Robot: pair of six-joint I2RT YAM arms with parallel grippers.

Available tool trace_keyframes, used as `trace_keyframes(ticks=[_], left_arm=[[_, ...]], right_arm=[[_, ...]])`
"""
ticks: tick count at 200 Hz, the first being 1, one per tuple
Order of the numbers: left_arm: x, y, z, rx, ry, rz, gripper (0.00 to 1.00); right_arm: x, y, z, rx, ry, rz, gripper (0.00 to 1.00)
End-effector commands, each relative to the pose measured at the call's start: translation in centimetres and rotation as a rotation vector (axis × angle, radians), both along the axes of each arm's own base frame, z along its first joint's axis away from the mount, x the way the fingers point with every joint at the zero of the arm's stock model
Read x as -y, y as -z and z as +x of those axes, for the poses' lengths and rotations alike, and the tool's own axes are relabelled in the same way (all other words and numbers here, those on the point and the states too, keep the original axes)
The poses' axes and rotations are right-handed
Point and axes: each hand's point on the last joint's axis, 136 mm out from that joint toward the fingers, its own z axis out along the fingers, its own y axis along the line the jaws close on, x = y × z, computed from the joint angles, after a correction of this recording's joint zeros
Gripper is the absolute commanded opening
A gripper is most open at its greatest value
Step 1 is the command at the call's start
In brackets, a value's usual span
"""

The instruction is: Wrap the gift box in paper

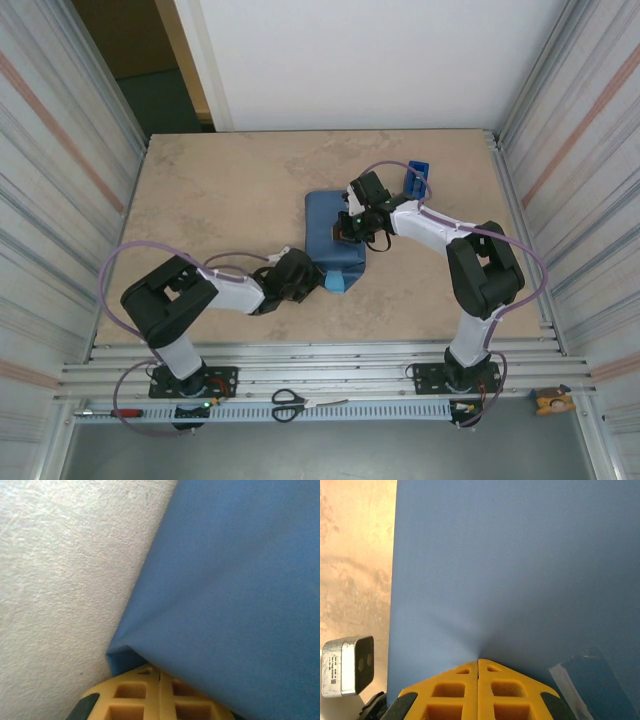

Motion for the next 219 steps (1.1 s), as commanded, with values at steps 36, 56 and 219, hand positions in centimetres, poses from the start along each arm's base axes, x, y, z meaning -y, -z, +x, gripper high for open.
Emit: trace_keyframes(ticks=[36, 56, 219], left_arm=[[0.7, -0.2, 0.0, -0.049, -0.004, 0.093, 0.00], [0.6, -0.4, -0.3, -0.044, -0.009, 0.106, 0.00], [0.8, -1.1, -2.3, -0.067, -0.004, 0.137, 0.00]], right_arm=[[3.1, 6.2, -4.5, -0.211, 0.024, -0.175, 0.00], [3.2, 6.3, -4.5, -0.214, 0.026, -0.179, 0.00], [3.5, 6.5, -4.6, -0.221, 0.034, -0.188, 0.00]])
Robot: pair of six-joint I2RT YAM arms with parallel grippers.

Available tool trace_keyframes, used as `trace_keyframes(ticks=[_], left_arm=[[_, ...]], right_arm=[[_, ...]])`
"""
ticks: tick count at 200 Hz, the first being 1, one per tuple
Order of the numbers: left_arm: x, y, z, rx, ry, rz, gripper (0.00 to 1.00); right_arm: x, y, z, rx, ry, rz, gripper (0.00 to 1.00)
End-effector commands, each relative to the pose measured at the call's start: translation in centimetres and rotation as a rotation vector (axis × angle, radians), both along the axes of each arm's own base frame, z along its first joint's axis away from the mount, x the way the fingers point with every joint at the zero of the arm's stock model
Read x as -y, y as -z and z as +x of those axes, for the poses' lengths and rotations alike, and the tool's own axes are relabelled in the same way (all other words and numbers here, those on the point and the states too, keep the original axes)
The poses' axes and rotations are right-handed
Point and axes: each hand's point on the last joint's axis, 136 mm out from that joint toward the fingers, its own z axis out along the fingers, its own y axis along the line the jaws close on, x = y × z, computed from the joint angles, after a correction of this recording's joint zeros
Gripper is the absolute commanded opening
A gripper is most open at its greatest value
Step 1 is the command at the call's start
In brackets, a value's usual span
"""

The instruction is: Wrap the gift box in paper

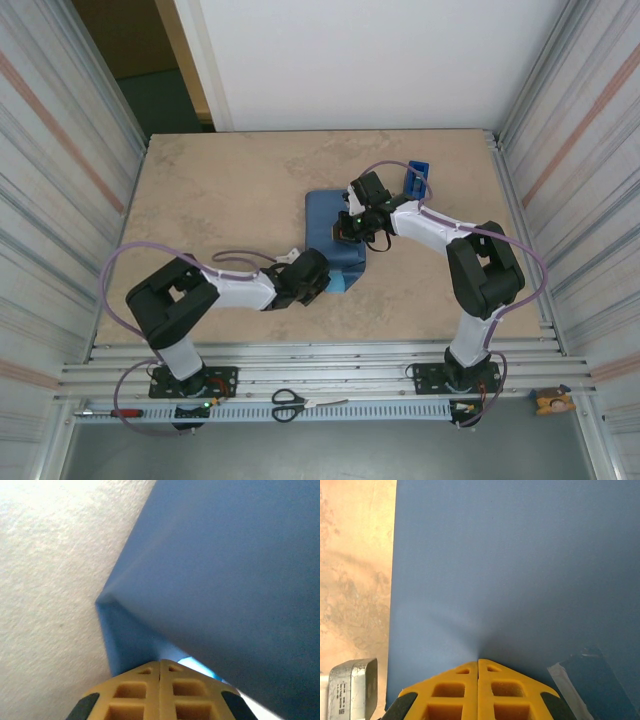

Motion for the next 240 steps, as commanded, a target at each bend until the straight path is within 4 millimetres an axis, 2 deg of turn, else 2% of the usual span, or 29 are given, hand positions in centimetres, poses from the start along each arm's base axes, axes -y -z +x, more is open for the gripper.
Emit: trace_keyframes(ticks=[1, 26, 60, 82, 102, 136, 177, 190, 209, 240], left_arm=[[-0.5, -1.1, -0.6, 0.010, 0.014, 0.034, 0.00], [-0.1, -1.0, -0.8, 0.008, 0.031, 0.018, 0.00], [0.9, 0.4, -1.3, -0.035, 0.052, 0.006, 0.00], [0.3, 1.1, -2.3, -0.073, 0.045, 0.053, 0.00], [0.0, 0.5, -2.3, -0.070, 0.045, 0.079, 0.00], [0.7, -0.6, -2.0, -0.014, 0.075, 0.060, 0.00], [0.9, 2.0, -3.3, -0.072, 0.077, 0.025, 0.00], [0.7, 2.3, -3.7, -0.067, 0.077, 0.008, 0.00], [0.8, 0.7, -3.5, 0.002, 0.098, -0.019, 0.00], [-0.2, -4.5, -2.4, 0.172, 0.138, 0.013, 0.00]], right_arm=[[3.5, 6.4, -4.7, -0.225, 0.027, -0.188, 0.00], [3.6, 6.4, -4.7, -0.226, 0.030, -0.190, 0.00], [3.6, 6.6, -4.8, -0.231, 0.031, -0.191, 0.00], [3.7, 6.6, -4.9, -0.233, 0.029, -0.192, 0.00], [3.8, 6.7, -4.9, -0.231, 0.034, -0.196, 0.00], [3.6, 6.5, -4.7, -0.227, 0.032, -0.189, 0.00], [3.6, 6.5, -4.7, -0.229, 0.032, -0.185, 0.00], [3.6, 6.5, -4.8, -0.231, 0.032, -0.186, 0.00], [3.6, 6.4, -4.7, -0.227, 0.031, -0.187, 0.00], [3.6, 6.3, -4.6, -0.225, 0.034, -0.188, 0.00]])
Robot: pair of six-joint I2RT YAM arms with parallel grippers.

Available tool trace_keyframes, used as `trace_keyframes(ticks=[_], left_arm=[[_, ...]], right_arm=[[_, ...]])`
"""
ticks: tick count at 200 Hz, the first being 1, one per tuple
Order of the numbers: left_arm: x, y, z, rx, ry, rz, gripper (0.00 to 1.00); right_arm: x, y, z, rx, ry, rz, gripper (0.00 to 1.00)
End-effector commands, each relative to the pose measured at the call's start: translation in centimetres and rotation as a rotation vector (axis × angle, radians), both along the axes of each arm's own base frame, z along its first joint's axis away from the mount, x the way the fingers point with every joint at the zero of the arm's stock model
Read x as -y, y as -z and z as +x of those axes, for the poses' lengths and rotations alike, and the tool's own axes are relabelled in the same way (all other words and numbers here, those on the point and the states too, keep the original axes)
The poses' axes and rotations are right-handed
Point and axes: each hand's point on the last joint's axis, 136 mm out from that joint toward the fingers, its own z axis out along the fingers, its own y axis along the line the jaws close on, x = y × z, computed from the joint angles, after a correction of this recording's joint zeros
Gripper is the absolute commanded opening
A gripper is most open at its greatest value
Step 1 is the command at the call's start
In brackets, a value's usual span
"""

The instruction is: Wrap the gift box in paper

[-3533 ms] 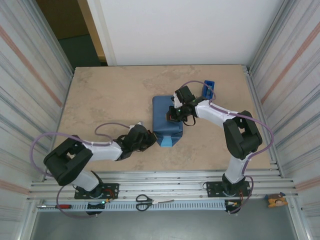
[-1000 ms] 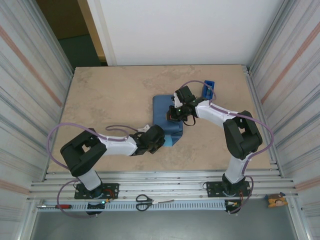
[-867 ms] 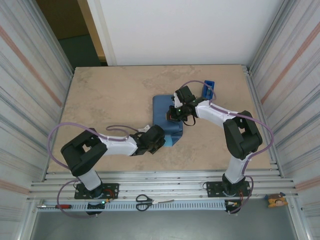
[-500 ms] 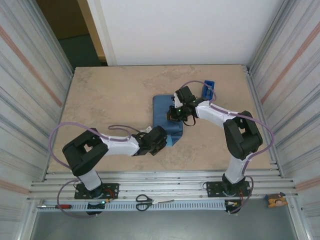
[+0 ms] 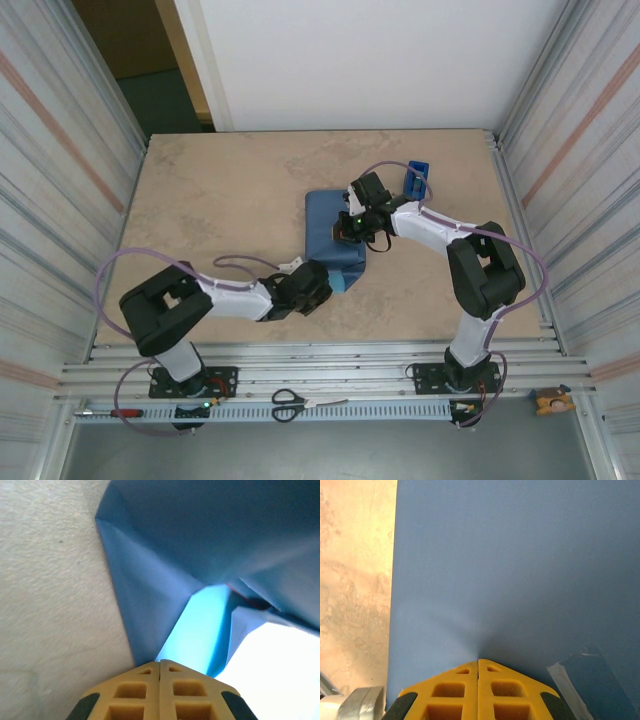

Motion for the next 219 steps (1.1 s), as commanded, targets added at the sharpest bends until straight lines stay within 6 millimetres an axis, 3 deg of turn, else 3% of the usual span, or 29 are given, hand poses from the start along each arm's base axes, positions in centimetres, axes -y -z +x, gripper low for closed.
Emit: trace_keyframes(ticks=[1, 21, 39, 142, 219], left_arm=[[-1.1, -4.1, 0.6, 0.148, 0.031, 0.028, 0.00], [-3.7, -4.6, 0.8, 0.171, -0.030, 0.063, 0.00], [-5.0, -3.7, 1.3, 0.156, -0.070, 0.025, 0.00], [-3.7, -2.3, 4.7, 0.143, -0.089, -0.037, 0.00], [-3.5, -1.3, 5.8, 0.138, -0.118, -0.053, 0.00]], right_arm=[[3.6, 6.3, -4.5, -0.227, 0.031, -0.189, 0.00], [3.6, 6.2, -4.5, -0.227, 0.032, -0.188, 0.00], [3.5, 6.2, -4.5, -0.228, 0.029, -0.187, 0.00], [3.4, 6.1, -4.6, -0.229, 0.023, -0.188, 0.00], [3.3, 6.2, -4.6, -0.230, 0.022, -0.185, 0.00]])
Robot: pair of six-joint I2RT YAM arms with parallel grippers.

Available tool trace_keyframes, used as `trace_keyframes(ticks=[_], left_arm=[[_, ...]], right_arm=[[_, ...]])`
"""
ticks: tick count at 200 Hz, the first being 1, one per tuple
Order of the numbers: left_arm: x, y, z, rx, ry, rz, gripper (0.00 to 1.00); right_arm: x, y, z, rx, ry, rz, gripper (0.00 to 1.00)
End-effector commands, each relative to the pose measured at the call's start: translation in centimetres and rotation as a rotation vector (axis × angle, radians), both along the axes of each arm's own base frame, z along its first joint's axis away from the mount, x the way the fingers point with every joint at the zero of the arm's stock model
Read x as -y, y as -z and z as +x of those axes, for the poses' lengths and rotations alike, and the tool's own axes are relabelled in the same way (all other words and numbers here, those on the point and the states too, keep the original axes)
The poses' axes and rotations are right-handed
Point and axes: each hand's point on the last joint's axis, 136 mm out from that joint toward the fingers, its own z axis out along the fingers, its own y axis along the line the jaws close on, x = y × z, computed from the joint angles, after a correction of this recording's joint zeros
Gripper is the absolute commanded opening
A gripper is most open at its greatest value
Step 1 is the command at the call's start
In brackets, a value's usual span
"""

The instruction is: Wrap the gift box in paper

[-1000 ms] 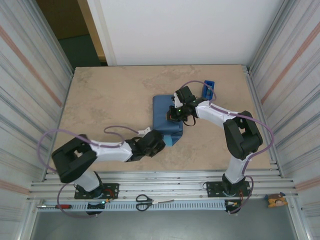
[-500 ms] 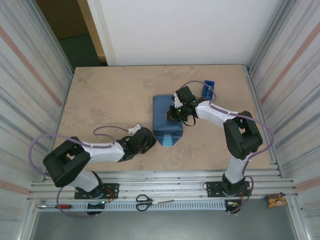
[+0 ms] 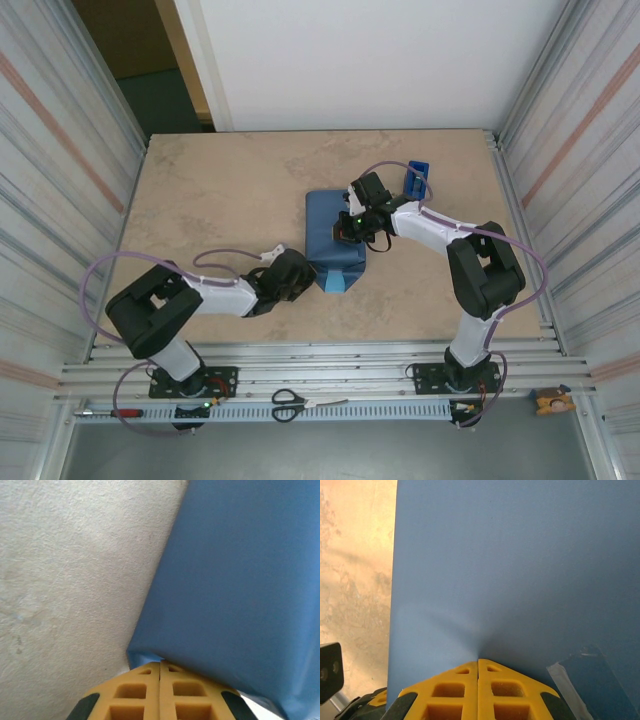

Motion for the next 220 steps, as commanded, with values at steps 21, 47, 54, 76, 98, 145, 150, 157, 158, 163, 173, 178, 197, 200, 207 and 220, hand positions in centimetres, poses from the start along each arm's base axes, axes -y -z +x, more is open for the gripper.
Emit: trace_keyframes(ticks=[21, 47, 54, 76, 98, 145, 150, 157, 158, 163, 173, 178, 197, 200, 207, 220], left_arm=[[0.5, -0.6, 1.4, 0.029, -0.021, -0.032, 0.00], [0.4, -0.6, 1.7, 0.028, -0.030, -0.028, 0.00], [0.3, -0.5, 1.7, 0.026, -0.035, -0.026, 0.00], [0.2, -0.2, 1.7, 0.015, -0.044, -0.020, 0.00], [0.4, 0.0, 1.9, 0.015, -0.042, -0.018, 0.00], [0.9, 1.0, 1.8, -0.015, -0.033, -0.015, 0.00], [0.9, 1.2, 1.7, -0.018, -0.035, -0.014, 0.00], [0.9, 1.3, 1.6, -0.022, -0.036, -0.011, 0.00], [0.9, 1.3, 1.6, -0.022, -0.036, -0.011, 0.00], [0.8, 1.5, 1.5, -0.029, -0.035, -0.009, 0.00], [0.8, 1.7, 1.4, -0.035, -0.035, -0.007, 0.00], [0.8, 1.7, 1.3, -0.038, -0.032, -0.006, 0.00], [1.3, 1.0, 1.1, -0.024, -0.019, -0.021, 0.00], [1.4, 0.9, 1.1, -0.022, -0.015, -0.019, 0.00], [1.6, 0.5, 1.0, -0.019, -0.005, -0.010, 0.00], [2.0, -0.1, 0.9, -0.015, 0.017, 0.008, 0.00]], right_arm=[[3.3, 6.3, -4.6, -0.232, 0.021, -0.185, 0.00], [3.3, 6.2, -4.6, -0.232, 0.020, -0.182, 0.00], [3.3, 6.2, -4.7, -0.234, 0.019, -0.183, 0.00], [3.3, 6.2, -4.7, -0.233, 0.020, -0.182, 0.00], [3.3, 6.2, -4.7, -0.233, 0.019, -0.182, 0.00], [3.3, 6.3, -4.8, -0.236, 0.018, -0.184, 0.00], [3.3, 6.2, -4.8, -0.236, 0.018, -0.183, 0.00], [3.4, 6.3, -4.8, -0.238, 0.020, -0.185, 0.00], [3.4, 6.3, -4.8, -0.238, 0.019, -0.185, 0.00], [3.4, 6.3, -4.8, -0.237, 0.019, -0.184, 0.00], [3.4, 6.3, -4.8, -0.238, 0.019, -0.184, 0.00], [3.4, 6.3, -4.8, -0.237, 0.019, -0.183, 0.00], [3.3, 6.3, -4.8, -0.236, 0.020, -0.183, 0.00], [3.4, 6.3, -4.7, -0.237, 0.021, -0.183, 0.00], [3.3, 6.3, -4.8, -0.236, 0.020, -0.182, 0.00], [3.3, 6.3, -4.8, -0.238, 0.021, -0.183, 0.00]])
